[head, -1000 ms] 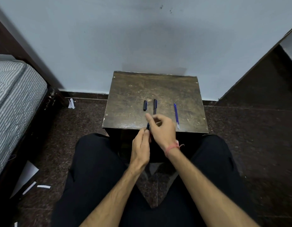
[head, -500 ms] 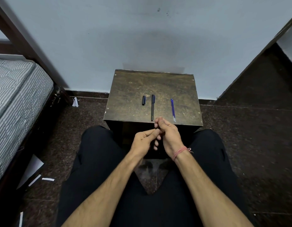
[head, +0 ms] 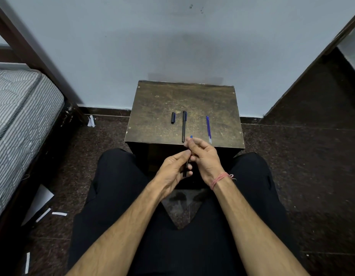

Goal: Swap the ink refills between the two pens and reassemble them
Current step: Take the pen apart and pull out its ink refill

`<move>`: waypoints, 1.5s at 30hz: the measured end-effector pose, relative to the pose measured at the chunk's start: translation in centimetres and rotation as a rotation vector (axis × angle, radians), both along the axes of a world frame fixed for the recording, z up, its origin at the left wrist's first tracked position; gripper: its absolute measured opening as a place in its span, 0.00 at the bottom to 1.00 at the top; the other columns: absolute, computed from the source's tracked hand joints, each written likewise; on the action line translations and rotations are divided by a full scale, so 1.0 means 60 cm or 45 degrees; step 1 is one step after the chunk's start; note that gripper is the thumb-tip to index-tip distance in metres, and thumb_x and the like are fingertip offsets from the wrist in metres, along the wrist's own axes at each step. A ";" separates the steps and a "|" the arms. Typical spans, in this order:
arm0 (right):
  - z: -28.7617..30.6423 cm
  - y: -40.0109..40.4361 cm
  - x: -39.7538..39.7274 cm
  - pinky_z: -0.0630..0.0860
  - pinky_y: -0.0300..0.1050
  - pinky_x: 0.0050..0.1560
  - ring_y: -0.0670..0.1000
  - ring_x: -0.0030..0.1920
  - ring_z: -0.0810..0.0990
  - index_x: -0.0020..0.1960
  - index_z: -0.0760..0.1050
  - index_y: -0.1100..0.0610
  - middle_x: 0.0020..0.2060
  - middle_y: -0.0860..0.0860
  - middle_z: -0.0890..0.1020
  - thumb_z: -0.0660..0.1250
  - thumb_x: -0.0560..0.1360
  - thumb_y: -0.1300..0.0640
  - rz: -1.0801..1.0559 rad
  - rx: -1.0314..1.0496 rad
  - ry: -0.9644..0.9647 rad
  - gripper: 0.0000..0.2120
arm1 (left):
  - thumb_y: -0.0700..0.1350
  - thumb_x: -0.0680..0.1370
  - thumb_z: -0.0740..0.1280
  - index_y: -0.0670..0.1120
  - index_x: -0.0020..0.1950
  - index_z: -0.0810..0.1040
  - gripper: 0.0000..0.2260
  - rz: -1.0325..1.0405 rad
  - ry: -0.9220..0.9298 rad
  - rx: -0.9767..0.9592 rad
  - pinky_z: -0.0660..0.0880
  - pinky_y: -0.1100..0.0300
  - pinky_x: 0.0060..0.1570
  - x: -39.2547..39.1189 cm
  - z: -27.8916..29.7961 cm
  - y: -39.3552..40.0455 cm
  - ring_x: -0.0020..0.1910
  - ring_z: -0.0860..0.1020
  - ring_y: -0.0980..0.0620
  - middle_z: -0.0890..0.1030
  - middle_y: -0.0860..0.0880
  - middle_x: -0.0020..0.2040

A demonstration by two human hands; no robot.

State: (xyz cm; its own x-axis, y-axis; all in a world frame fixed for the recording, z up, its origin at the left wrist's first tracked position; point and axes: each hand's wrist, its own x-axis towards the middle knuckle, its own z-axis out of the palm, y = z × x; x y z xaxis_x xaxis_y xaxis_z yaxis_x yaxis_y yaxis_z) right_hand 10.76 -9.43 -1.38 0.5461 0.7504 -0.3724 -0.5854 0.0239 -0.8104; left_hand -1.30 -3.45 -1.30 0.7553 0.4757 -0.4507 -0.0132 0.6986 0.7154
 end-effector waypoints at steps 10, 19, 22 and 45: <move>0.003 -0.010 0.015 0.82 0.37 0.44 0.44 0.42 0.84 0.66 0.83 0.57 0.51 0.51 0.89 0.74 0.81 0.60 -0.008 -0.041 -0.146 0.13 | 0.48 0.86 0.69 0.49 0.58 0.89 0.09 0.004 0.040 0.031 0.80 0.63 0.39 -0.001 -0.016 0.003 0.38 0.80 0.60 0.86 0.52 0.48; 0.007 -0.014 0.015 0.80 0.43 0.53 0.47 0.45 0.83 0.66 0.84 0.55 0.48 0.51 0.86 0.76 0.80 0.60 -0.014 -0.068 -0.268 0.14 | 0.49 0.86 0.70 0.49 0.59 0.90 0.09 -0.006 0.068 0.049 0.81 0.63 0.41 -0.003 -0.023 0.004 0.39 0.81 0.60 0.87 0.53 0.48; 0.015 -0.014 0.023 0.83 0.42 0.57 0.49 0.58 0.88 0.74 0.79 0.54 0.57 0.54 0.90 0.67 0.85 0.62 0.072 -0.016 -0.112 0.17 | 0.48 0.86 0.70 0.47 0.63 0.88 0.10 -0.001 0.087 0.056 0.81 0.63 0.41 -0.002 -0.024 0.007 0.40 0.81 0.59 0.87 0.52 0.49; 0.009 -0.024 0.035 0.84 0.44 0.55 0.48 0.51 0.86 0.66 0.82 0.56 0.55 0.54 0.90 0.69 0.84 0.65 0.008 -0.058 -0.235 0.13 | 0.51 0.86 0.70 0.50 0.59 0.89 0.09 -0.103 0.190 0.176 0.81 0.63 0.42 0.000 -0.026 0.003 0.41 0.81 0.60 0.88 0.52 0.50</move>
